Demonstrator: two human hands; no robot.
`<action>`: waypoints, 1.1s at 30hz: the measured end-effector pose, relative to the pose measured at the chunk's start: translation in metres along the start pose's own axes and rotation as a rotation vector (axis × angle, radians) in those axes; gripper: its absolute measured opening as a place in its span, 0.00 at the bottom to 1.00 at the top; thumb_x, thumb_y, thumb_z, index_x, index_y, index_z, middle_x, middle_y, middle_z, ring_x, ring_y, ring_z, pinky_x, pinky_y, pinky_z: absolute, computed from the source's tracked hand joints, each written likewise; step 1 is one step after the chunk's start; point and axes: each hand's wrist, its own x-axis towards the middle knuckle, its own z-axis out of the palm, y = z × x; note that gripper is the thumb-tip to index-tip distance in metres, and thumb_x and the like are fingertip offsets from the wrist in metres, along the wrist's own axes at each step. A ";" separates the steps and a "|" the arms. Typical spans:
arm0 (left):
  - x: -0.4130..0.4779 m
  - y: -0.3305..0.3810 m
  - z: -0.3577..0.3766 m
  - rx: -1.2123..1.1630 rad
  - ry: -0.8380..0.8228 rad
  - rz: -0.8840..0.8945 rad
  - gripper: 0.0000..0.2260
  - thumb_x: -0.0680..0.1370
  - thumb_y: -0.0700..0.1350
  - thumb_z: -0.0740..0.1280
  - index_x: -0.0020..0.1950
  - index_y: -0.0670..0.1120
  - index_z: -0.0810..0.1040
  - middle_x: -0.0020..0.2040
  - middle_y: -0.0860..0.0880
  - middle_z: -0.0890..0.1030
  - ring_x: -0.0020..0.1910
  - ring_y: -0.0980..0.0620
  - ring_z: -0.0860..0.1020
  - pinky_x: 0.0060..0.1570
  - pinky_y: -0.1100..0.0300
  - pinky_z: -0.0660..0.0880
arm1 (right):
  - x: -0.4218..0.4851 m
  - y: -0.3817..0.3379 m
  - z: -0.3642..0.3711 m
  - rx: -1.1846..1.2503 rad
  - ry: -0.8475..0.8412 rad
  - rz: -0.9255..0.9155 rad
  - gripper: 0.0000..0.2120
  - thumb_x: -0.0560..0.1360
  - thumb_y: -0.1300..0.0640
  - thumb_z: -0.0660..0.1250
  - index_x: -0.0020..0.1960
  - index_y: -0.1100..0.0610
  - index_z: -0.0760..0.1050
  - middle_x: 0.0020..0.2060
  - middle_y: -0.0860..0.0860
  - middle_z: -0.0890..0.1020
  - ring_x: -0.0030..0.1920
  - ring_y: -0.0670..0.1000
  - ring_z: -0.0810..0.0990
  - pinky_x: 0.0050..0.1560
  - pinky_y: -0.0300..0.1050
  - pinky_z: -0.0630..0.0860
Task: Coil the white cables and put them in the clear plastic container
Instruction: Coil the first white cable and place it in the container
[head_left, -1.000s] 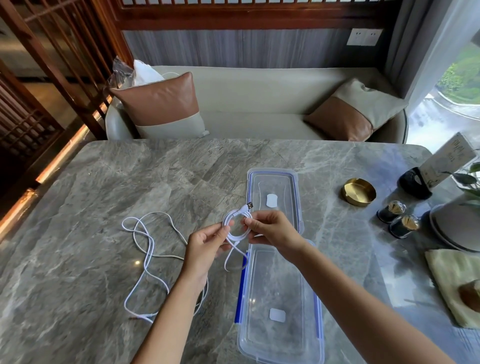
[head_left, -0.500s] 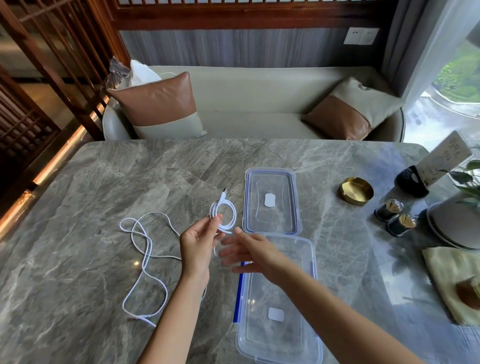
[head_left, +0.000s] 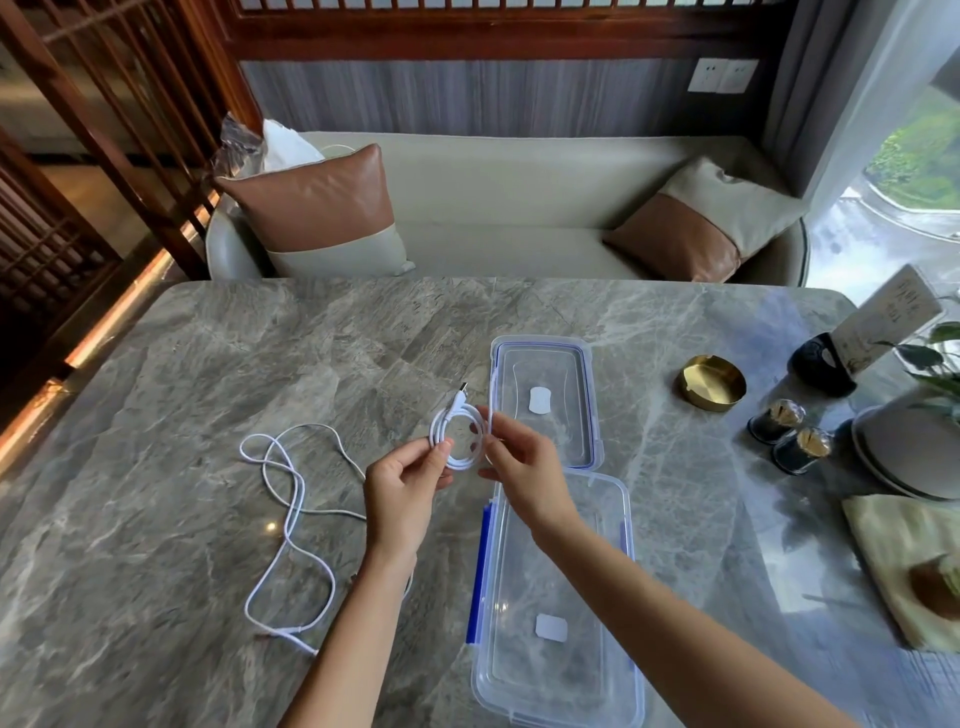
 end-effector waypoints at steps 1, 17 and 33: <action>0.000 0.001 -0.001 0.007 -0.018 -0.007 0.08 0.75 0.39 0.68 0.37 0.47 0.81 0.27 0.56 0.78 0.30 0.61 0.75 0.37 0.65 0.78 | 0.001 0.000 -0.002 -0.031 -0.023 -0.017 0.15 0.78 0.62 0.60 0.62 0.51 0.77 0.49 0.51 0.84 0.47 0.42 0.80 0.43 0.37 0.79; 0.007 0.012 -0.027 0.158 -0.269 -0.135 0.09 0.75 0.39 0.67 0.39 0.49 0.84 0.30 0.54 0.82 0.32 0.62 0.78 0.36 0.67 0.79 | 0.016 -0.016 -0.033 -0.193 -0.367 0.049 0.06 0.77 0.60 0.65 0.44 0.60 0.79 0.35 0.51 0.81 0.37 0.47 0.77 0.34 0.33 0.75; 0.030 0.006 -0.029 0.724 -0.577 0.080 0.11 0.75 0.40 0.68 0.53 0.52 0.82 0.54 0.55 0.82 0.54 0.63 0.77 0.57 0.69 0.70 | 0.019 -0.023 -0.043 -0.411 -0.701 0.229 0.08 0.76 0.60 0.66 0.50 0.64 0.80 0.32 0.46 0.82 0.32 0.41 0.78 0.37 0.35 0.79</action>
